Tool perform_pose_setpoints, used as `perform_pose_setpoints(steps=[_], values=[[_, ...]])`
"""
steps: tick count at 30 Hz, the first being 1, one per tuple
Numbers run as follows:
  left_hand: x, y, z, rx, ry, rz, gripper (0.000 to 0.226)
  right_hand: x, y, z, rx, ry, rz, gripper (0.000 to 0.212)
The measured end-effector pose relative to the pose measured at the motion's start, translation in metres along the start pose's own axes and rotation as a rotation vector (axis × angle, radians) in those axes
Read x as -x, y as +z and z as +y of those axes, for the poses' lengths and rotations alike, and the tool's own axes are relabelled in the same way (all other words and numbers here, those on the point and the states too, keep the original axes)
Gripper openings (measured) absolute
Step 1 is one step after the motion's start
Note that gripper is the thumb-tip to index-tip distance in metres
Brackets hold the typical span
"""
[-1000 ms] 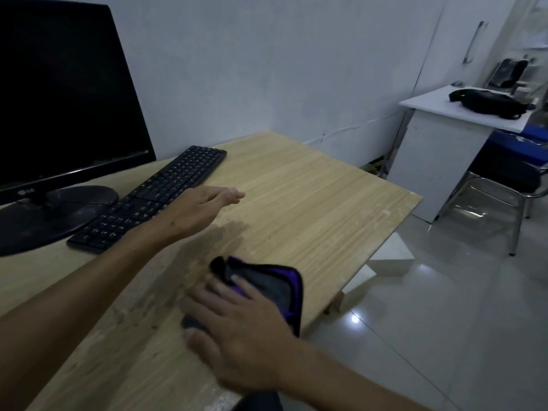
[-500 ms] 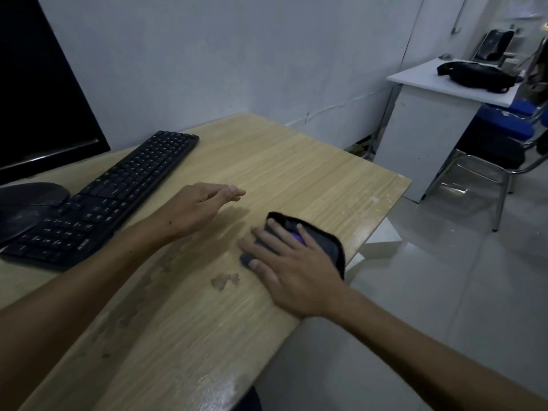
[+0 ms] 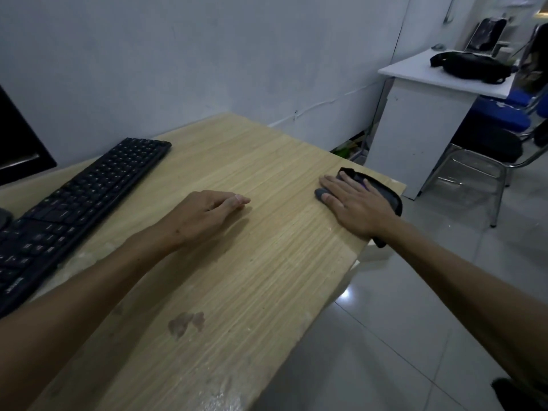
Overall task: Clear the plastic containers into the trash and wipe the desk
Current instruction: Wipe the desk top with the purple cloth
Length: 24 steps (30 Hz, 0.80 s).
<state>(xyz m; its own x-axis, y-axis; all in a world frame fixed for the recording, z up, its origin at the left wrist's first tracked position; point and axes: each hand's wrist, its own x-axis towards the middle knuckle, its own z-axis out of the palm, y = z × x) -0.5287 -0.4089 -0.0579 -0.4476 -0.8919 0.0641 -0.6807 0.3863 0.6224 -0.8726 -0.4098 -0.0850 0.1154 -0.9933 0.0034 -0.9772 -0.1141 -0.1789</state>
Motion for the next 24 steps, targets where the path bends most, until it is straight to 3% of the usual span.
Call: perform_pose_setpoints(steps=[6, 11, 14, 19, 24], values=[[-0.018, -0.002, -0.006, -0.01, 0.035, 0.003, 0.04, -0.04, -0.01, 0.033, 0.003, 0.1, 0.012, 0.065], [-0.035, -0.005, -0.029, -0.242, 0.06, -0.028, 0.059, -0.082, -0.006, 0.028, 0.005, 0.151, 0.027, 0.066], [-0.039, -0.005, -0.047, -0.268, 0.054, -0.026, 0.056, -0.105, -0.002, 0.009, 0.004, 0.148, 0.036, 0.065], [-0.044, -0.001, -0.058, -0.175, 0.063, 0.054, 0.048, -0.107, 0.006, -0.07, -0.026, 0.004, -0.017, 0.062], [-0.043, 0.005, -0.062, -0.193, 0.073, 0.108, 0.042, -0.004, 0.013, -0.133, -0.061, -0.269, -0.031, 0.057]])
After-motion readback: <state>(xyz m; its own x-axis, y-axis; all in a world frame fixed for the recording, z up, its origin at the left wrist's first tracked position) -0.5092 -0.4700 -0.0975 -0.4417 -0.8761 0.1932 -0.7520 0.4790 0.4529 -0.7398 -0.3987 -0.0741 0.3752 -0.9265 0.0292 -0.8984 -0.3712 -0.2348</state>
